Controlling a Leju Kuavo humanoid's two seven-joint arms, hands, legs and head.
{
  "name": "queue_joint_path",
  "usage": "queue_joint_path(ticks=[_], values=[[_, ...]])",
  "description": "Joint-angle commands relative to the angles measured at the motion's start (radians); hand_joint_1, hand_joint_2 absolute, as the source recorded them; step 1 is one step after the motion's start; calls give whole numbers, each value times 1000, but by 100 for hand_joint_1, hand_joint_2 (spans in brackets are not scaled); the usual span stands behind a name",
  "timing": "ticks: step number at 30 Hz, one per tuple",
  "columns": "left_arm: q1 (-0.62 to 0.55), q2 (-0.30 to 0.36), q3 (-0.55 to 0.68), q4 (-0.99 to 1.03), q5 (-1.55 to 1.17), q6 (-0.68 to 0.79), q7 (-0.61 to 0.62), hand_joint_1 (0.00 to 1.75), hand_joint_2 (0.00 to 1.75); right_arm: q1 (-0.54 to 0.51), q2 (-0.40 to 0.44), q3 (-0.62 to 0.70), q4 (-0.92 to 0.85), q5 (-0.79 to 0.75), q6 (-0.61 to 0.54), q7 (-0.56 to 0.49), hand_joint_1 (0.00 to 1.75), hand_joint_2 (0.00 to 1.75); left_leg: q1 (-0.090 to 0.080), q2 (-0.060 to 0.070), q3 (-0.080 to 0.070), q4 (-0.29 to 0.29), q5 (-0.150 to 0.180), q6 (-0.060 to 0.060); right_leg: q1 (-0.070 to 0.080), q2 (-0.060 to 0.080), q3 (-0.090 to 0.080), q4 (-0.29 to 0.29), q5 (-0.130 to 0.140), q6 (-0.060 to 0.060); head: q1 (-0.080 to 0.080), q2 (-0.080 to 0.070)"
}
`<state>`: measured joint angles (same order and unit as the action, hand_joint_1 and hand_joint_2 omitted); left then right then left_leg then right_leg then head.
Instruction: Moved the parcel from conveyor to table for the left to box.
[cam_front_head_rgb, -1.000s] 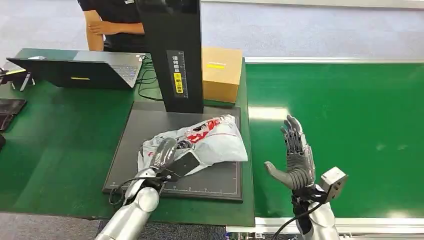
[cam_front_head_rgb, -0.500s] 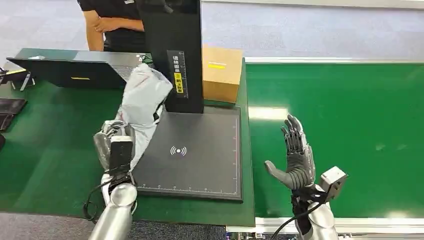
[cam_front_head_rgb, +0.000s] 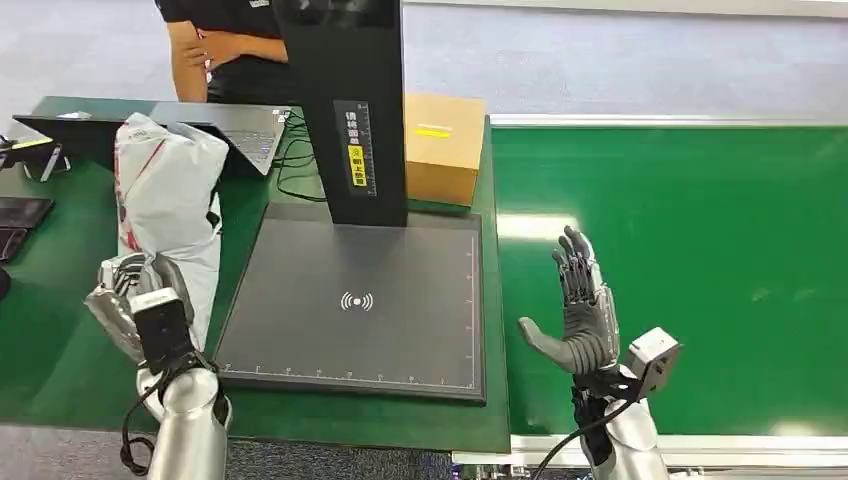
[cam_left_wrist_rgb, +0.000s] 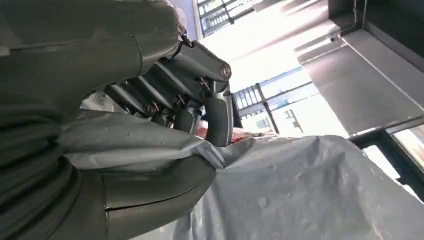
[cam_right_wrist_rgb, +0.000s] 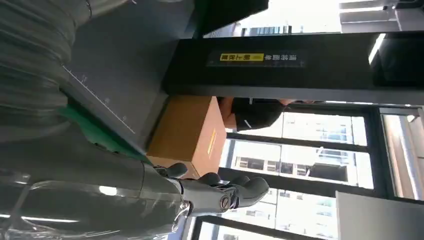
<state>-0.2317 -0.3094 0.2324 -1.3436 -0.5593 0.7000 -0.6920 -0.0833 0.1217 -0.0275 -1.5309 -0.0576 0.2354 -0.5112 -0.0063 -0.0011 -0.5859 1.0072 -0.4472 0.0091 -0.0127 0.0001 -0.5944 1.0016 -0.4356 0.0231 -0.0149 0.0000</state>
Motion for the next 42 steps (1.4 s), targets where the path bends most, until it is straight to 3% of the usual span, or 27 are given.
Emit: queue_joint_path(ticks=[1,2,10,18,24,25,26,29,33,36,37,38,39,42], values=[[4,-40,91,-25,-123,-2,132,10,175,-12,0,16,51,-7,-10,2,0,175,1,1,1,-1,0,-1,1,1,1,-1,0,-1,0,0],[0,-40,94,-15,-143,-2,140,0,175,-14,1,18,52,-7,-10,2,0,175,1,1,2,-1,0,-2,1,1,2,-1,0,-1,0,0],[-30,-40,122,31,-181,-2,116,0,175,-15,-3,20,49,-10,-12,3,0,175,0,0,1,0,0,-1,0,0,1,0,0,-1,0,0],[-38,-40,152,-31,-99,-2,8,0,175,-17,-2,25,49,-16,-16,8,0,175,1,0,0,0,0,-1,1,0,0,0,0,-1,0,0],[-3,-40,-110,-75,166,-2,-6,0,175,-14,5,23,40,-17,-20,9,0,175,1,-3,-1,1,0,-1,1,-3,0,0,0,-1,0,0],[4,19,-240,-52,335,-21,-6,0,175,-12,1,21,39,-18,-19,9,0,175,1,-2,-1,1,0,-1,1,-3,0,0,0,-1,0,0],[4,19,-240,-52,335,-21,-6,0,175,-12,1,21,39,-18,-19,9,0,175,0,-4,0,0,1,-1,0,-4,1,-1,-1,-1,0,0],[26,77,-361,-97,513,-124,-6,0,175,-17,-4,14,47,-17,-18,9,0,175,0,-2,0,0,1,-1,0,-2,1,-1,0,-1,0,0],[39,123,-440,-94,644,-368,-6,0,175,-23,-8,10,52,-18,-13,6,0,175,0,1,1,-1,0,-2,0,1,1,-1,1,0,0,0],[36,130,-453,-83,662,-435,-1,0,175,-25,-10,8,54,-18,-9,5,0,175,0,0,1,-2,1,-2,0,0,2,-2,1,-1,0,0],[32,144,-473,-72,723,-553,52,0,175,-28,-12,8,57,-18,-4,3,0,175,0,0,1,-1,1,-1,0,0,1,-1,1,0,0,0],[32,144,-473,-72,723,-553,52,0,175,-28,-12,8,57,-18,-4,3,0,175,0,0,1,-1,0,-1,0,0,1,-1,1,0,0,0],[26,149,-475,-43,784,-696,102,0,175,-39,-17,7,71,-17,6,0,0,175,0,0,2,-2,1,-2,0,0,2,-2,1,-1,0,0],[13,149,-487,11,787,-766,204,0,175,-39,-19,-1,72,-15,8,-3,0,175,0,0,2,-2,1,-1,0,1,2,-2,2,0,0,0]])
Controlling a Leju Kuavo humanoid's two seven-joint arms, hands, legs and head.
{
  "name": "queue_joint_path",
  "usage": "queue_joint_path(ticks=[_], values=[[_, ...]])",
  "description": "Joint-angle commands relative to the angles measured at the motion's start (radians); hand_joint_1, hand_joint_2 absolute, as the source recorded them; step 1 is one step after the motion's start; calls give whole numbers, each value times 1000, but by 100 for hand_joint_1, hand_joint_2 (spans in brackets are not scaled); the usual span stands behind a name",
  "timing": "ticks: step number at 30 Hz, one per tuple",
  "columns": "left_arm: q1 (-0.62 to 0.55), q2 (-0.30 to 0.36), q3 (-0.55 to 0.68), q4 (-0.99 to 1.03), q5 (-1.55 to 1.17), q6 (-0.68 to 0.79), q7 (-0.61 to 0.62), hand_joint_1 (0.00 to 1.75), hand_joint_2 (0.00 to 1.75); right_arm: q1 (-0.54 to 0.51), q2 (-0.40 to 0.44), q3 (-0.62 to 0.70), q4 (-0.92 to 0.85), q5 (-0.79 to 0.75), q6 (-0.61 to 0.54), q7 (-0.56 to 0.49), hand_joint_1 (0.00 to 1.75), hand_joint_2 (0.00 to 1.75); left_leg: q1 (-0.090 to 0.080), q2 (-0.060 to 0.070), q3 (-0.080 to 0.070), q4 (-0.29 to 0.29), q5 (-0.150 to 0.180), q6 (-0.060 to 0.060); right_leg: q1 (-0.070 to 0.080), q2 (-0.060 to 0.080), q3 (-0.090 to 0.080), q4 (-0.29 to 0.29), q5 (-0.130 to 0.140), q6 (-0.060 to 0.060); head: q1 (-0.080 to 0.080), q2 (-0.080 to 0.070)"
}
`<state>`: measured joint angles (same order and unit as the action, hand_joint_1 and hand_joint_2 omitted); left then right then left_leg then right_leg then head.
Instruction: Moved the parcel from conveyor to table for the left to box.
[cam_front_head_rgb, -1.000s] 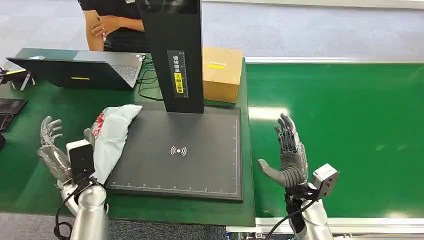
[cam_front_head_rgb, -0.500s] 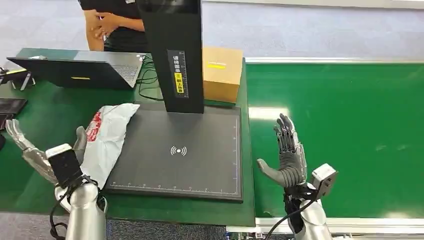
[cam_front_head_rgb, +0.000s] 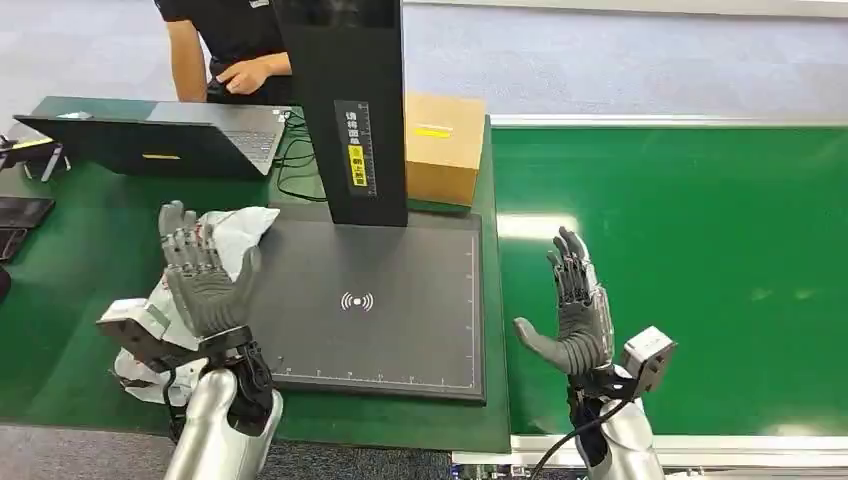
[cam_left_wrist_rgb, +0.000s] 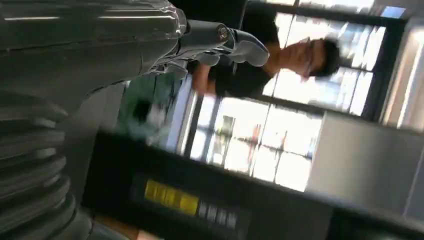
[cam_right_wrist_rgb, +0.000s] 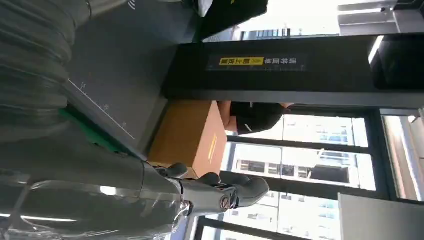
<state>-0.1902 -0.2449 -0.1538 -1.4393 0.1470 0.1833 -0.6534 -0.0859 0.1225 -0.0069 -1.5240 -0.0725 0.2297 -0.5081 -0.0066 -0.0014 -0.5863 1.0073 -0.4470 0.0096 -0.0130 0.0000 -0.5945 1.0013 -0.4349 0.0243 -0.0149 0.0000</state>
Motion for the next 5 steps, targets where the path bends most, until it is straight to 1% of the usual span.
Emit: queue_joint_path(ticks=[1,3,4,5], values=[[-35,84,-104,127,56,-260,189,0,175,-33,-19,-27,60,2,15,-6,0,175,0,0,2,-2,1,-1,0,0,2,-1,0,-1,0,0],[-40,78,-96,149,51,-270,198,0,175,-28,-20,-31,53,4,17,-6,0,175,0,-1,3,-2,1,-2,0,-1,2,-2,0,-1,0,0],[-43,70,-92,173,52,-307,261,0,175,-23,-21,-35,48,6,18,-5,0,175,0,-1,2,-2,1,-1,0,-1,2,-1,0,-1,0,0],[-38,55,-78,180,37,-320,282,0,175,-17,-22,-41,44,5,18,-4,0,175,0,-1,3,-2,1,-2,0,-1,3,-2,1,-1,0,0]])
